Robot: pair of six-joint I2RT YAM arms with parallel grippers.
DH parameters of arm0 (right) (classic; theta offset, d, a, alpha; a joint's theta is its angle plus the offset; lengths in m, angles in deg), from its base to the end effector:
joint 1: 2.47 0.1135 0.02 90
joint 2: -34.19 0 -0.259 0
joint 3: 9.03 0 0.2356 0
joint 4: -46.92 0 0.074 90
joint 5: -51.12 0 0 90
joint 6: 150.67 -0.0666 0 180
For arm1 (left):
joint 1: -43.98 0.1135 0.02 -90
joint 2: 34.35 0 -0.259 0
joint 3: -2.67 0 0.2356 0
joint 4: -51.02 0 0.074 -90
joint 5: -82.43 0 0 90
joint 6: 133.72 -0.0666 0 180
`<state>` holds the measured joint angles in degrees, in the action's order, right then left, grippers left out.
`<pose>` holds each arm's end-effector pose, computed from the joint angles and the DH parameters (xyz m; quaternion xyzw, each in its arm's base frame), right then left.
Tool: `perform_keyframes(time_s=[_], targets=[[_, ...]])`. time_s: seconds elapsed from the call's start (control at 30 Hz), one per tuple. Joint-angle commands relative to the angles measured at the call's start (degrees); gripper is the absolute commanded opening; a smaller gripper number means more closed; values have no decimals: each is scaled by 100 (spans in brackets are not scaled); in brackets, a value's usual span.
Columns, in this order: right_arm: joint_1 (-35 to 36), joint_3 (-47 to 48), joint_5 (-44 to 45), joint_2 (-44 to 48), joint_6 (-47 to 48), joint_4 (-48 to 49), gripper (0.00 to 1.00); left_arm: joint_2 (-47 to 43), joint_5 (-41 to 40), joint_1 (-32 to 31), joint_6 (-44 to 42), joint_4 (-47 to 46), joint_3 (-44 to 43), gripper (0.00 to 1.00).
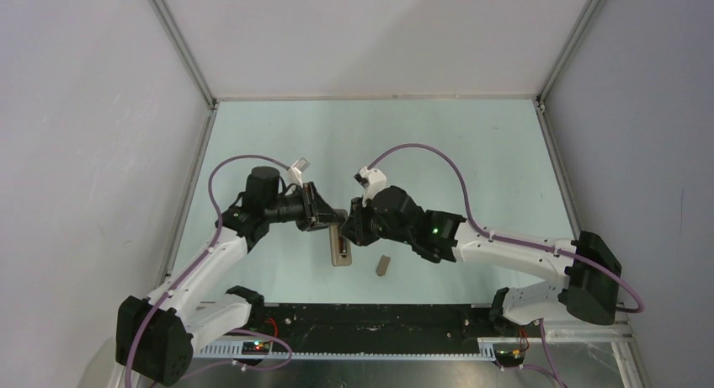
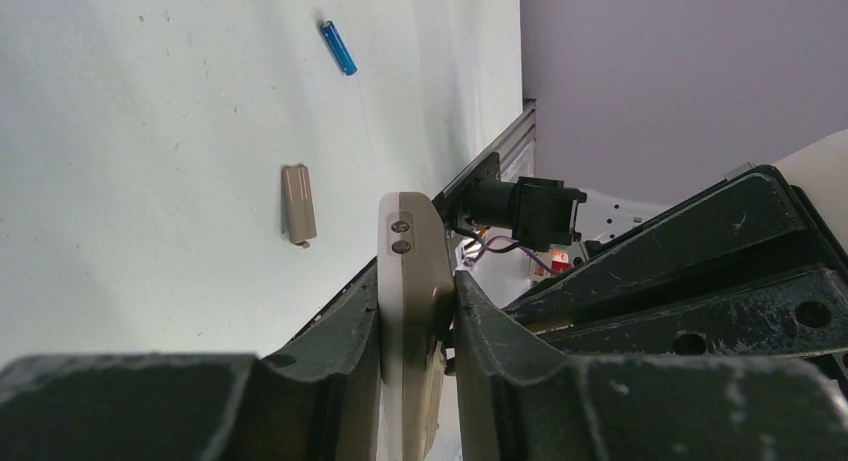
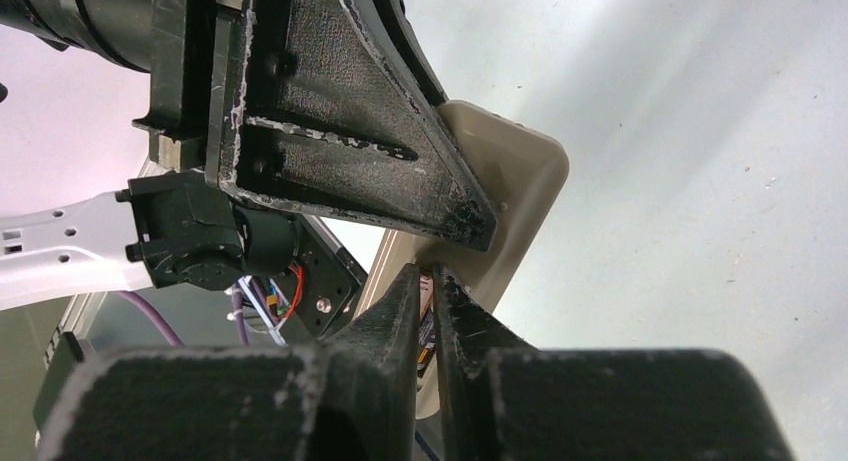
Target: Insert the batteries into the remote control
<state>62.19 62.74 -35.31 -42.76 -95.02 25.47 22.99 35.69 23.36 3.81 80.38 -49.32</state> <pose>0.1414 0.2890 0.2816 -0.2066 0.8252 0.3820 0.3611 0.1856 -0.1186 0.2398 -0.0253 0.8407 -0.5121 0.1743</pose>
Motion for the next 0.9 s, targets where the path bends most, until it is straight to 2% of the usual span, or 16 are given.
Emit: perform_keyframes(time_s=[0.0, 0.57, 0.87], targets=[[45, -206, -225, -16, -185, 159, 13, -56, 219, 25, 165, -232, -400, 0], [70, -759, -597, 156, -481, 914, 12, -195, 428, 296, 691, -239, -623, 0], [81, -873, -600, 253, -424, 1010, 12, -207, 576, 383, 818, -237, -750, 0]])
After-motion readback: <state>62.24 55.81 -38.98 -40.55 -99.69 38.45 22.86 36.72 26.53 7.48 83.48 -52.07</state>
